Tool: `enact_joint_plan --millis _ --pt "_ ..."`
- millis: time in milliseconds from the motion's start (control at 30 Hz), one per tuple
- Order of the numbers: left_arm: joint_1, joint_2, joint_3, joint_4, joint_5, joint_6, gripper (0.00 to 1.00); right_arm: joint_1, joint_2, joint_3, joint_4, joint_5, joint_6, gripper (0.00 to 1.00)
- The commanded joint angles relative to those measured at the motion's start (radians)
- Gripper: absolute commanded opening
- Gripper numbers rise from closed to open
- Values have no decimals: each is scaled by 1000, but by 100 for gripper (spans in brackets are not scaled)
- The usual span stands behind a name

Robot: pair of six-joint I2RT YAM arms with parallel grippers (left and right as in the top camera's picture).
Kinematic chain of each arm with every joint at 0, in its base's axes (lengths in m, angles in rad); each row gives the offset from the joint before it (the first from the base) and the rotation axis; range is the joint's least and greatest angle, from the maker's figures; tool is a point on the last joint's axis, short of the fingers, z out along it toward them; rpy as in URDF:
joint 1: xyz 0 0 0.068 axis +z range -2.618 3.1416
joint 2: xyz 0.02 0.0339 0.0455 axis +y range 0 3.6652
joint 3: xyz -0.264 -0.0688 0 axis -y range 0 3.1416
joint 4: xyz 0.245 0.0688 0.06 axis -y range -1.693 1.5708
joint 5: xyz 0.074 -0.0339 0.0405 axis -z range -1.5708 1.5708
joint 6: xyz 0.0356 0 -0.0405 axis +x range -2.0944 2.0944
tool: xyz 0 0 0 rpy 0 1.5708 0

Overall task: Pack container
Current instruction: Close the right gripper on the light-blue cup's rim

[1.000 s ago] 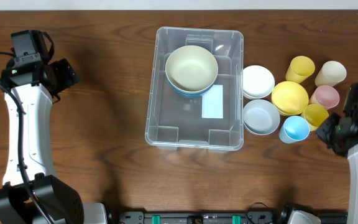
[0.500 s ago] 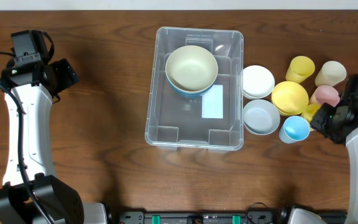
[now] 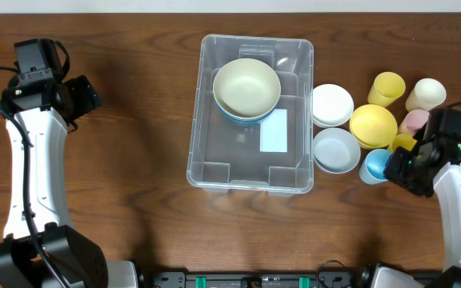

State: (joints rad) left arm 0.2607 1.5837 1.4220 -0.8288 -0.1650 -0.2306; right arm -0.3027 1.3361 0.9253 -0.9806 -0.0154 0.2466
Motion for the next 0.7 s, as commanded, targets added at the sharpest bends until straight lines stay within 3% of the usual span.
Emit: enact_joint_plan --millis 0,300,667 --pt "3 -22 26 1 -12 9 98 -5 5 -47 35 -15 -28 39" --pt "3 -22 26 1 -12 9 98 -5 5 -138 159 -15 -26 36" --pt "3 -22 26 1 -12 9 98 -5 2 -118 174 -20 -23 1"
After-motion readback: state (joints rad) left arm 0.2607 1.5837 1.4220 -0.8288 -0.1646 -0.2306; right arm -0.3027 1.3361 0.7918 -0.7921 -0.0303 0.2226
